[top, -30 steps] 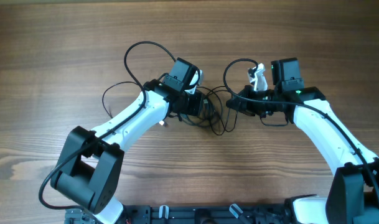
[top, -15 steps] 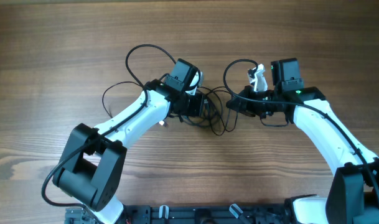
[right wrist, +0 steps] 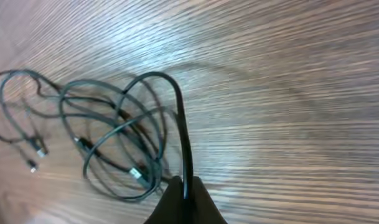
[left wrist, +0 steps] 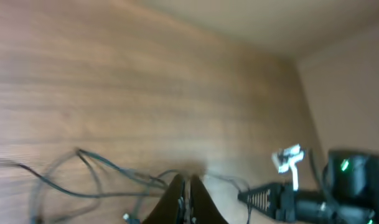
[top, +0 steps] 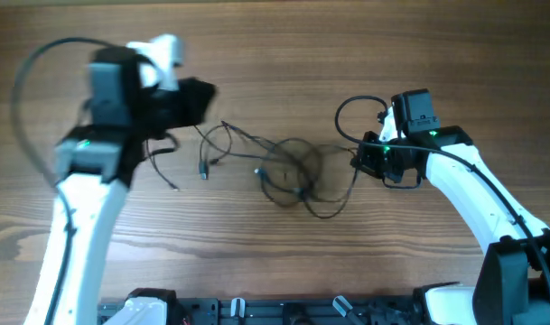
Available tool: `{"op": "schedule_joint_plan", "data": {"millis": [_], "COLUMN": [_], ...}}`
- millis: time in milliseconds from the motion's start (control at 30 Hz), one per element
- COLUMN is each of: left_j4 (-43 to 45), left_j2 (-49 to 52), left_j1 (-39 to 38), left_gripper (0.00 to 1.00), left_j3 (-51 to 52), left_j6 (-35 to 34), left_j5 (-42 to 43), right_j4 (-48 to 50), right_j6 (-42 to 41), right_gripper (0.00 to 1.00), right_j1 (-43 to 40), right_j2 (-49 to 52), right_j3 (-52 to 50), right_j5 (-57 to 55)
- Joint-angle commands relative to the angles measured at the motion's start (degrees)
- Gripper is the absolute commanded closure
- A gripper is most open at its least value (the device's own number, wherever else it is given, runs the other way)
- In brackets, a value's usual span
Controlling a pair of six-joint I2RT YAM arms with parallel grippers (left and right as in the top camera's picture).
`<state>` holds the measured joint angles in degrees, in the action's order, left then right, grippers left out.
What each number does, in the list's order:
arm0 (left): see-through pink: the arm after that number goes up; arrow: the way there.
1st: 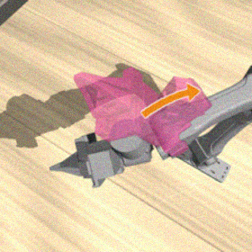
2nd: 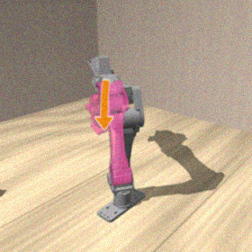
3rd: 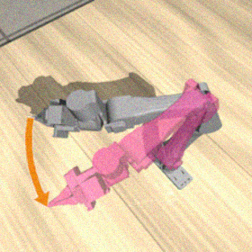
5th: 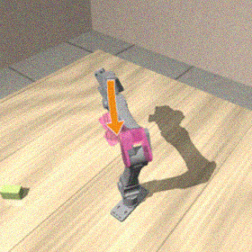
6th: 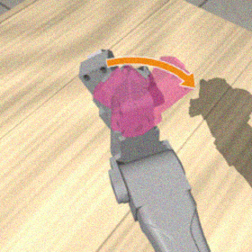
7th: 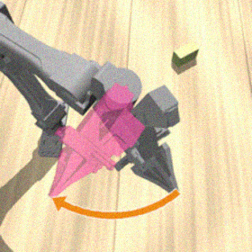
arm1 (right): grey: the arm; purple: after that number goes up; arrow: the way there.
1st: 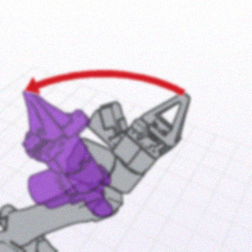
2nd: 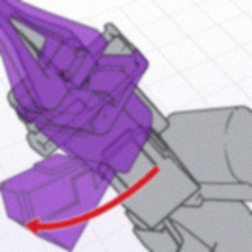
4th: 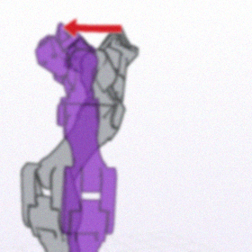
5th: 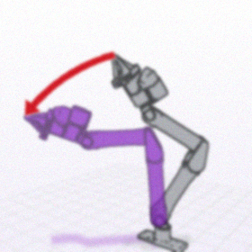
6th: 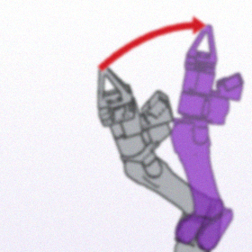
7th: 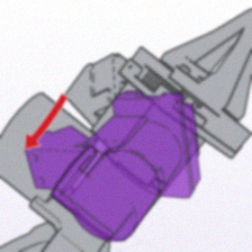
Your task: Untangle cables
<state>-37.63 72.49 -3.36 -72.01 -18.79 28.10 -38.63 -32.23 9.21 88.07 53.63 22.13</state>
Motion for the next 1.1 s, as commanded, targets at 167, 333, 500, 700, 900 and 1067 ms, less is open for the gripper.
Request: {"op": "schedule_joint_plan", "data": {"millis": [167,333,500,700,900,1067], "left_j4": [-5.2,-10.5,-12.0,-11.9,-11.2,-10.4], "left_j2": [-1.9,2.0,9.3,19.9,27.8,30.0], "left_j1": [11.1,6.4,-0.5,-9.1,-15.5,-20.0], "left_gripper": [0.95,0.67,0.35,0.25,0.21,0.20], "left_j3": [-0.6,-0.2,-0.1,-0.1,-0.1,-0.1], "left_j6": [-1.4,-0.9,-1.0,-0.9,-1.0,-1.0], "left_j5": [8.8,8.7,8.7,8.4,3.6,-4.0], "right_j4": [0.9,8.1,18.1,21.5,27.1,31.1], "right_j6": [1.5,12.5,14.5,12.3,8.9,4.7], "right_gripper": [0.96,0.96,0.96,0.96,0.96,0.96], "right_j1": [-0.1,-0.1,-0.1,-0.1,-0.1,-0.1], "right_j2": [0.8,0.8,0.8,0.8,0.8,0.8], "right_j3": [0.5,0.5,0.5,0.5,0.5,0.5], "right_j5": [1.6,23.7,43.8,45.3,48.9,48.9]}}
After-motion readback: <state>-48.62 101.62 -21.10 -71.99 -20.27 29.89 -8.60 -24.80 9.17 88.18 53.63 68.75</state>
